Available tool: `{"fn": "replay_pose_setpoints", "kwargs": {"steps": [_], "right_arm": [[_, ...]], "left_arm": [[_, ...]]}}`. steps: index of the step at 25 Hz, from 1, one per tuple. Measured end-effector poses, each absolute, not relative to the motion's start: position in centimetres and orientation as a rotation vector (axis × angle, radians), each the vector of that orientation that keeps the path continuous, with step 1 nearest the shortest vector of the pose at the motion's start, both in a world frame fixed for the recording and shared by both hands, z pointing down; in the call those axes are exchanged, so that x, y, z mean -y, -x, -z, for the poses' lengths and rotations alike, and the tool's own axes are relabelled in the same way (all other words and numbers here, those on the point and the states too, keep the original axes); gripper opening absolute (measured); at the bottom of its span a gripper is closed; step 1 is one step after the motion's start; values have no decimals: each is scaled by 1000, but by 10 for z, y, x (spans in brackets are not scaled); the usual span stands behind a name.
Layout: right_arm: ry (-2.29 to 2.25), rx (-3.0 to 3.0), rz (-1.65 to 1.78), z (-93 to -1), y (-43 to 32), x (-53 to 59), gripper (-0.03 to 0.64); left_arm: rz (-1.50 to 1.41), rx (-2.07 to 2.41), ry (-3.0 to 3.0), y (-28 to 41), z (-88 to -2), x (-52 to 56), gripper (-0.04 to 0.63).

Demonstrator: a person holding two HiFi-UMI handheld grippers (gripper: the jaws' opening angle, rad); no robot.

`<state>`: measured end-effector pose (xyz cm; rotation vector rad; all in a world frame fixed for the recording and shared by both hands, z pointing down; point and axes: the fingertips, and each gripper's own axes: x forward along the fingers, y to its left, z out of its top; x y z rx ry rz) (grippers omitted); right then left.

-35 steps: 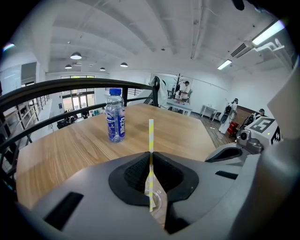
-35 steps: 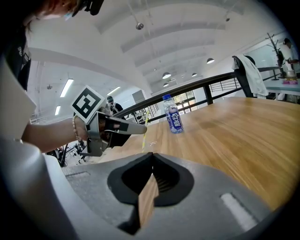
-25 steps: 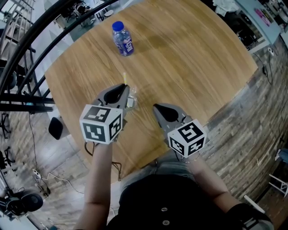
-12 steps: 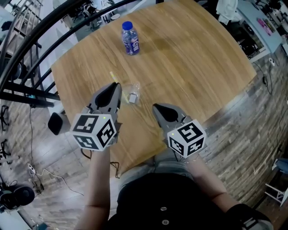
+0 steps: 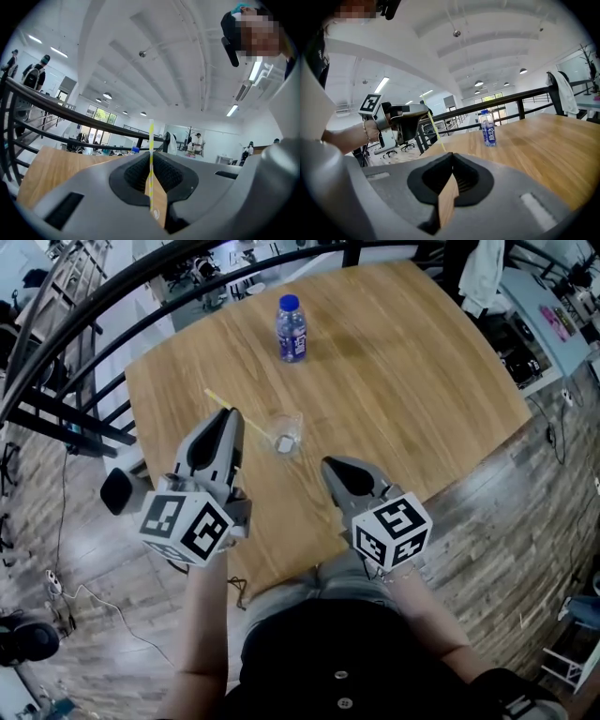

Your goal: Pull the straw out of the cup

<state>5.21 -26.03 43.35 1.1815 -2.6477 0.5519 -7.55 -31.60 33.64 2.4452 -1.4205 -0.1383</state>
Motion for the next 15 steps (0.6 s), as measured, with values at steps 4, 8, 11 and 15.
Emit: {"fn": "replay_pose_setpoints", "kwargs": {"steps": [4,8,11,15], "right_arm": [[-1167,2669,-510,-421,-48,259,-2],[-1153,2696,-470,-408,-44,259,-2],[-1152,2729,-465,-398,-44,257,-2],[-1170,2786,-435,-378,-47,259,-2]], "left_arm": [[275,1424,-2448,83,-316,304,35],[346,1423,-2449,89,-305,293,35],[393,1381,-2449,88,-303,283,35],[432,1340,-2455,86,-304,270,35]]}}
